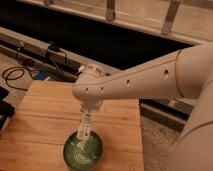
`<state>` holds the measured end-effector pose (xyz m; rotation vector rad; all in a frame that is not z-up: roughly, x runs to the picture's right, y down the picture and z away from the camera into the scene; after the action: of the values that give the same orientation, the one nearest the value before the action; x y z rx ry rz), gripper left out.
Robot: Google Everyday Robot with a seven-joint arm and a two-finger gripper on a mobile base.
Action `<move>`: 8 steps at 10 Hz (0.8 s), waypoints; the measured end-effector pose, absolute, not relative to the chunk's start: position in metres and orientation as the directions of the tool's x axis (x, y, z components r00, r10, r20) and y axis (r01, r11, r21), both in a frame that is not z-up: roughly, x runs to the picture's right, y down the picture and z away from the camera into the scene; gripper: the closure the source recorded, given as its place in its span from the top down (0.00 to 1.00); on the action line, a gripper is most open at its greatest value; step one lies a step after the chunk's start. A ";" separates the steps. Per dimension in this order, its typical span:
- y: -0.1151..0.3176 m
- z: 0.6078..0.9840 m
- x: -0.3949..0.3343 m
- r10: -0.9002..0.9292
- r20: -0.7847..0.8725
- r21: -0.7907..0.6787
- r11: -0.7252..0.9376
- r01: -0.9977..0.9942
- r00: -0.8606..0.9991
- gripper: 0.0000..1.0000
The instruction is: Place the bottle in the ceramic bowl
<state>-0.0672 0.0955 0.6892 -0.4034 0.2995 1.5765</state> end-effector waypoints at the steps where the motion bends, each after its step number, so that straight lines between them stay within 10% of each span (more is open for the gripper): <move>1: 0.096 0.689 -0.067 0.902 -0.432 -0.056 -0.048 -0.997 -0.019 0.15; 8: 0.095 0.689 -0.066 0.902 -0.432 -0.055 -0.049 -0.997 -0.021 0.79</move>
<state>-0.0665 0.0954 0.6893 -0.4029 0.3001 1.5777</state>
